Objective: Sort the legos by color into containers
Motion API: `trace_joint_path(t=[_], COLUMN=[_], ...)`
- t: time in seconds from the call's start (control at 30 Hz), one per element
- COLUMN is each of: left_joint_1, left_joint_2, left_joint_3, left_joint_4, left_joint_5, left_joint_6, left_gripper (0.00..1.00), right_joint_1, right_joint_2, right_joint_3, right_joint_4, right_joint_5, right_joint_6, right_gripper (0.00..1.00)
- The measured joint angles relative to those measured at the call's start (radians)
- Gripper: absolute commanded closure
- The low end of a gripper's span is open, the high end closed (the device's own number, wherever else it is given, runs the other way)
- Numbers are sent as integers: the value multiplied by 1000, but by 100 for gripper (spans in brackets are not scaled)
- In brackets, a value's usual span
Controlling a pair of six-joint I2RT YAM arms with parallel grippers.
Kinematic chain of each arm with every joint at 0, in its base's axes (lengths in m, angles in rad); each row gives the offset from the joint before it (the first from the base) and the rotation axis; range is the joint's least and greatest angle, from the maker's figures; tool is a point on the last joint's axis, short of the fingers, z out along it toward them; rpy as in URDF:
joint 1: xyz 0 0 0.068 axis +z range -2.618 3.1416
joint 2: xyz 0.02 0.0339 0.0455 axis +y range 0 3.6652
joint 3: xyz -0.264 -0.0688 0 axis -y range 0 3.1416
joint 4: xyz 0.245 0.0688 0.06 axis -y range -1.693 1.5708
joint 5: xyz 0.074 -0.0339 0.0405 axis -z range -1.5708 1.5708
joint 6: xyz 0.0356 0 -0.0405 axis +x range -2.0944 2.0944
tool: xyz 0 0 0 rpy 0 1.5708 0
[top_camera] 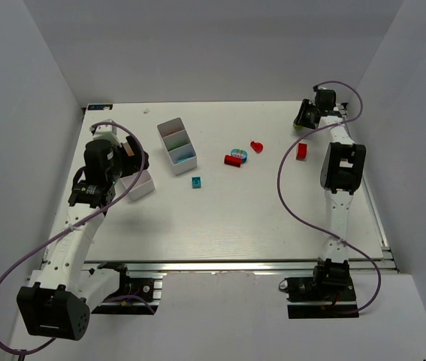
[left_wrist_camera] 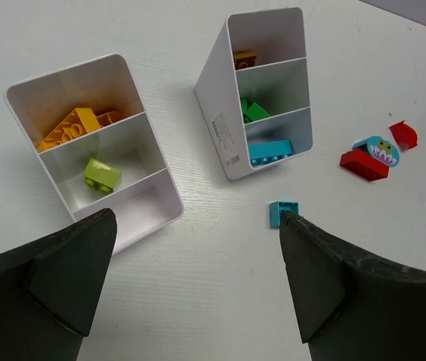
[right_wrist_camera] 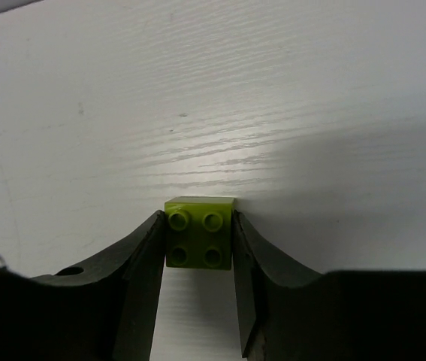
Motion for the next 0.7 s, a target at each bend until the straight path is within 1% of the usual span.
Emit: trace_joint_path(t=[0.07,0.17,0.23,0.3,0.4,0.53,0.63,0.7], left_joint_1=[0,0,0,0,0,0,0,0], left_joint_2=[0,0,0,0,-1,-13,-38,-61], left_joint_3=[0,0,0,0,0,0,0,-3], left_joint_4=[9,23,31,41,51,51,51,51], left_joint_5=[0,1,4,8,11,12,13,13], left_joint_6=[-1,-8,-15,-24,-34,-43,-47,-51], left_gripper=[2,2,2,2,2,2,2,2], right_joint_1=[2,9,21,41,97,215,324,394], right_joint_2=[-40,-178,-278,-365,-486,-579,-583,-580], right_joint_3=[-81,-326,-460,-533,-588,-585,-551,-550], right_joint_4=[63,190,235,254,277,218,141,112], right_joint_5=[-49,-150,-261,-398,-584,-756,-813,-811], right_joint_6=[-44,-111,-183,-265,-412,-639,-785,-840], right_gripper=[100,100,100,100,100,100,100,100])
